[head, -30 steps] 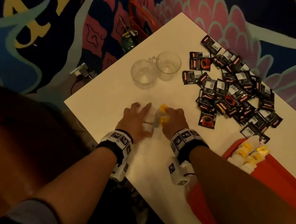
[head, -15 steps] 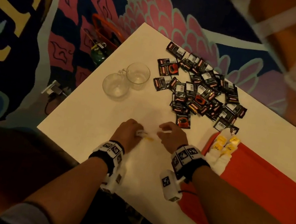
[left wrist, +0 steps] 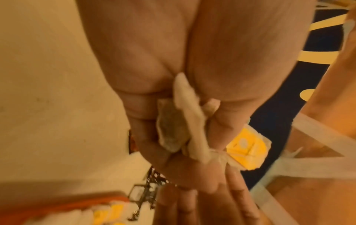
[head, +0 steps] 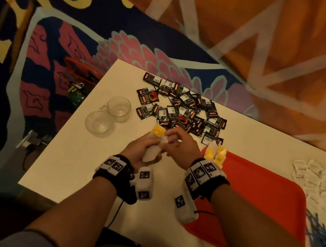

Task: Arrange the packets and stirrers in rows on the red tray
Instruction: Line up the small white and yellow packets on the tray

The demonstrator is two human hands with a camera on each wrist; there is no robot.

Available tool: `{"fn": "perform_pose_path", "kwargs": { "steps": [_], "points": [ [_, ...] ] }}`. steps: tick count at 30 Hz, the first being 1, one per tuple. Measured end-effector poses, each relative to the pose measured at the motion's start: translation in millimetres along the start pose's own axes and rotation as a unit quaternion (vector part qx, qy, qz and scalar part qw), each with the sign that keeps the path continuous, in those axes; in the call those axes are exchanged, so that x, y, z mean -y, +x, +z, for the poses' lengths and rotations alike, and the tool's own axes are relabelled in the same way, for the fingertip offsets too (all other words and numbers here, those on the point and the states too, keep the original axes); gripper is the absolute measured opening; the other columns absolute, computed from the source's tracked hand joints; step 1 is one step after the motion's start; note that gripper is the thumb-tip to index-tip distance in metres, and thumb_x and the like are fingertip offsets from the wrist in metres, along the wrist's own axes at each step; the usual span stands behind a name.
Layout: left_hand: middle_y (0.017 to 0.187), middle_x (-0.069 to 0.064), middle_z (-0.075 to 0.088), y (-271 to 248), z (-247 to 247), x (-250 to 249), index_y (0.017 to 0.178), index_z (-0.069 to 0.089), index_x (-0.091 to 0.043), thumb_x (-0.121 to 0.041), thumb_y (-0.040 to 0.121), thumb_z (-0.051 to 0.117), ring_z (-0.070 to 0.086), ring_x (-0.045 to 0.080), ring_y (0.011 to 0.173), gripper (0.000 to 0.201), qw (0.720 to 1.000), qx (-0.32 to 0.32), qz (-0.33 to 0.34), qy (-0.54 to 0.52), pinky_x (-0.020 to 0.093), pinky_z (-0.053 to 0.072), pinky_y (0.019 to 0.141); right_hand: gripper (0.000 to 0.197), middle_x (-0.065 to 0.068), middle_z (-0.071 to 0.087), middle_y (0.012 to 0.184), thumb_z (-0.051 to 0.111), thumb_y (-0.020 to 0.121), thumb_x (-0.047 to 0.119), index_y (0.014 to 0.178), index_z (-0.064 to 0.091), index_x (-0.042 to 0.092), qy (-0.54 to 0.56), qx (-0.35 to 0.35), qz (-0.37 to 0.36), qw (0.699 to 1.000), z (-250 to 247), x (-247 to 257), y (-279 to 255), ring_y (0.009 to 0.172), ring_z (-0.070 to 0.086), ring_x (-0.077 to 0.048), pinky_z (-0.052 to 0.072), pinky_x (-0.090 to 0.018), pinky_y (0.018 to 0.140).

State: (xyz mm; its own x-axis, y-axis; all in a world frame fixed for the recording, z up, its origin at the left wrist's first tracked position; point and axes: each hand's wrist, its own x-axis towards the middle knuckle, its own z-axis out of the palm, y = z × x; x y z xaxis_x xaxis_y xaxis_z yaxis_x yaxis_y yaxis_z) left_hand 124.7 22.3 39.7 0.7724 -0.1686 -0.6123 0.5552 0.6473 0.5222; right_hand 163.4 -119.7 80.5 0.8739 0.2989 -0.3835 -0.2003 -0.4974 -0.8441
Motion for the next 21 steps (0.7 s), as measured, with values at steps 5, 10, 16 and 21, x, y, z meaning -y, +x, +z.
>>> {"fn": "perform_pose_path", "kwargs": {
  "steps": [5, 10, 16, 21],
  "points": [
    [0.073, 0.012, 0.068, -9.1, 38.2, -10.5, 0.107, 0.053, -0.007, -0.01, 0.099, 0.041, 0.056, 0.015, 0.047, 0.015, 0.997, 0.03, -0.037, -0.055, 0.019, 0.045, 0.043, 0.025, -0.003, 0.064, 0.09, 0.077, 0.078, 0.01, 0.098, 0.063, 0.019, -0.009, -0.046, -0.04, 0.998, -29.9, 16.3, -16.2, 0.075, 0.065, -0.014, 0.056, -0.02, 0.063],
    [0.079, 0.011, 0.064, -19.4, 80.3, -6.4, 0.099, 0.061, -0.008, -0.004, 0.093, 0.044, 0.058, 0.017, 0.057, 0.018, 0.998, 0.049, -0.03, -0.011, 0.015, 0.034, 0.036, 0.018, 0.013, 0.062, 0.077, 0.078, 0.08, 0.022, 0.096, 0.069, 0.021, 0.0, -0.121, -0.07, 0.99, -59.6, 21.7, -30.6, 0.063, 0.055, 0.004, 0.045, -0.009, 0.06],
    [0.081, 0.012, 0.054, -18.6, 117.2, 15.6, 0.103, 0.062, -0.008, -0.053, 0.088, 0.058, 0.041, 0.017, 0.067, 0.047, 0.989, 0.128, -0.028, -0.064, 0.017, 0.033, 0.033, 0.007, -0.001, 0.065, 0.073, 0.071, 0.087, 0.014, 0.082, 0.066, 0.016, 0.159, -0.146, -0.046, 0.975, -102.2, 18.1, -46.1, 0.065, 0.059, -0.017, 0.049, -0.03, 0.058],
    [0.058, 0.002, 0.048, -22.9, 156.9, 35.7, 0.061, 0.058, -0.013, -0.057, 0.082, 0.06, 0.044, 0.009, 0.041, 0.049, 0.996, 0.061, -0.056, -0.033, 0.015, 0.029, 0.028, 0.018, -0.01, 0.061, 0.084, 0.059, 0.094, 0.005, 0.077, 0.057, 0.013, 0.28, -0.131, -0.034, 0.95, -146.9, 17.3, -67.3, 0.078, 0.059, -0.024, 0.053, -0.03, 0.067]
  ]
}}
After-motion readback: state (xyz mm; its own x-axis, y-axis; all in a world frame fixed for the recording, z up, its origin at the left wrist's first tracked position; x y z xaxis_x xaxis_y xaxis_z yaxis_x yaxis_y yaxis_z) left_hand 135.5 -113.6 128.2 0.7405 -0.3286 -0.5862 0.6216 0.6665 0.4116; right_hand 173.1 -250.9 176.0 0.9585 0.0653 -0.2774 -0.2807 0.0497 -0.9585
